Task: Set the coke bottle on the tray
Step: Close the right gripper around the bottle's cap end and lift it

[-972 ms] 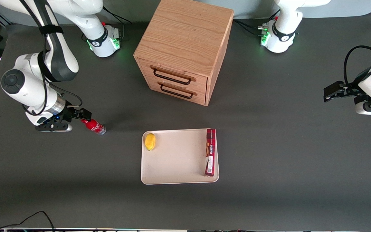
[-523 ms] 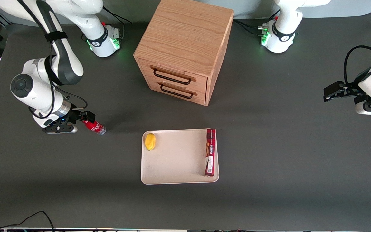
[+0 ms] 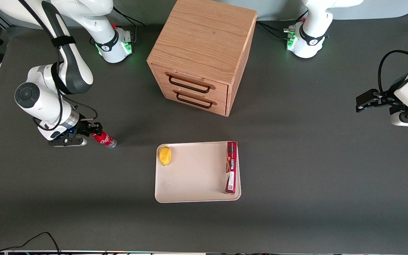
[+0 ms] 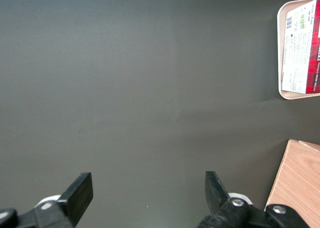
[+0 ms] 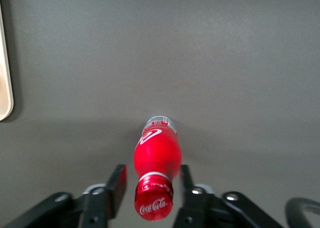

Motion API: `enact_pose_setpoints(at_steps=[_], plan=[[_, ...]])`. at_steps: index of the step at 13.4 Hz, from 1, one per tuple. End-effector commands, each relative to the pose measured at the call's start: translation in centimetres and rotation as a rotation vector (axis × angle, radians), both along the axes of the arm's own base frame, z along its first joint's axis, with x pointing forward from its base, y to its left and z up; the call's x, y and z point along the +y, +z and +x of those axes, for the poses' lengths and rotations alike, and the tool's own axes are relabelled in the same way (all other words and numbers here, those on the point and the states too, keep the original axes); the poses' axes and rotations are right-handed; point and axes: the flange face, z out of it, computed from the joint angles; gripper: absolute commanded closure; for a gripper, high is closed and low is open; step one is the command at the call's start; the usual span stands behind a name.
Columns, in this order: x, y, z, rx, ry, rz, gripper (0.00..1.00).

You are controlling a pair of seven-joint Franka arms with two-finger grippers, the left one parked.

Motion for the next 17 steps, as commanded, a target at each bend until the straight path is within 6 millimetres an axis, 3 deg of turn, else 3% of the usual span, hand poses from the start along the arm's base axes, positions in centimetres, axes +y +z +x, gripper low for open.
enact_pose_setpoints(at_steps=[1, 3, 5, 7, 13, 15, 17], plan=[[-0.2, 0.3, -0.2, -0.017, 0.021, -0.008, 1.0], [-0.2, 0.9, -0.3, -0.019, 0.02, -0.01, 1.0], [-0.5, 3.6, 0.1, -0.018, 0.011, -0.015, 1.0], [-0.7, 8.3, 0.8, 0.016, 0.002, -0.022, 1.0], [-1.1, 25.5, 3.0, 0.075, -0.038, -0.016, 1.0], [-1.7, 28.5, 4.4, 0.116, -0.045, -0.007, 1.0], [-1.5, 29.4, 6.0, 0.136, -0.049, -0.004, 1.0]])
